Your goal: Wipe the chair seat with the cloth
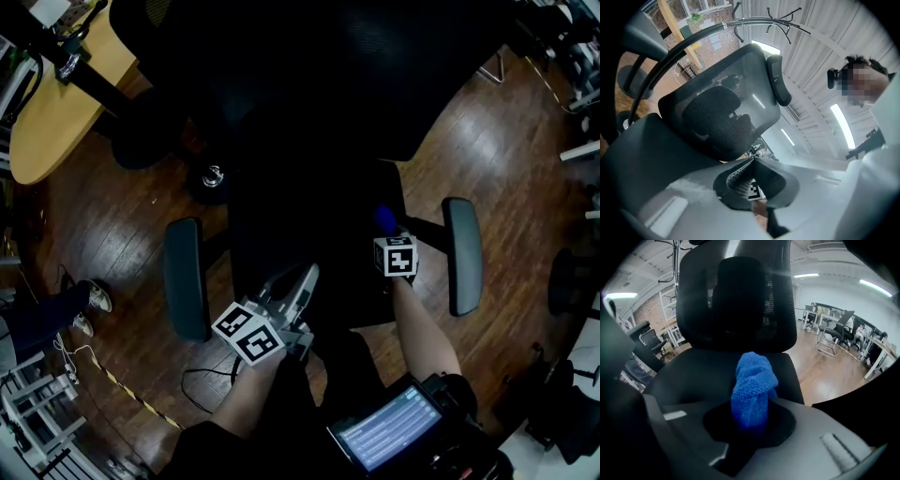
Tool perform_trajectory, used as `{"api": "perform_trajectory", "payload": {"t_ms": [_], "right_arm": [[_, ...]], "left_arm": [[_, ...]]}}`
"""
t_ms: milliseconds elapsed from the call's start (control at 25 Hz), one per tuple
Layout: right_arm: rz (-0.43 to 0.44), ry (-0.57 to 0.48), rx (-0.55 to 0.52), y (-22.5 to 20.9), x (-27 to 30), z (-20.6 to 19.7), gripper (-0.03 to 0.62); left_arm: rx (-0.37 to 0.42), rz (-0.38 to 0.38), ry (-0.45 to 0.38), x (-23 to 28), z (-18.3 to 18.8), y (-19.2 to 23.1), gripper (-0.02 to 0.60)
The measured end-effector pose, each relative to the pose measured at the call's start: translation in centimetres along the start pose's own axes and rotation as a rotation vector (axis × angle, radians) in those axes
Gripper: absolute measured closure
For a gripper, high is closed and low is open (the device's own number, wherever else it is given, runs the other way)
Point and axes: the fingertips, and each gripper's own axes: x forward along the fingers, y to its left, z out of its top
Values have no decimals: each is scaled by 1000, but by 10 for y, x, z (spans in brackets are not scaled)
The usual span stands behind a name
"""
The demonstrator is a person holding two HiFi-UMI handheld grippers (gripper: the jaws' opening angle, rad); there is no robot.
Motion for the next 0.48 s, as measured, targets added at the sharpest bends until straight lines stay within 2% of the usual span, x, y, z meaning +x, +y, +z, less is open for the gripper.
{"api": "perform_trajectory", "payload": {"t_ms": [80, 160, 360, 480], "right_arm": [[46, -28, 0, 23, -1, 10, 546], [123, -59, -11, 64, 1, 26, 546], [349, -100, -83, 197, 6, 60, 546], [461, -71, -125, 272, 17, 54, 546]], "left_arm": [[-7, 16, -15, -8, 2, 4, 588], [-12, 32, -37, -17, 9, 7, 588], [-10, 75, -101, -52, 30, 13, 588], [-27, 110, -146, -74, 40, 26, 588]]}}
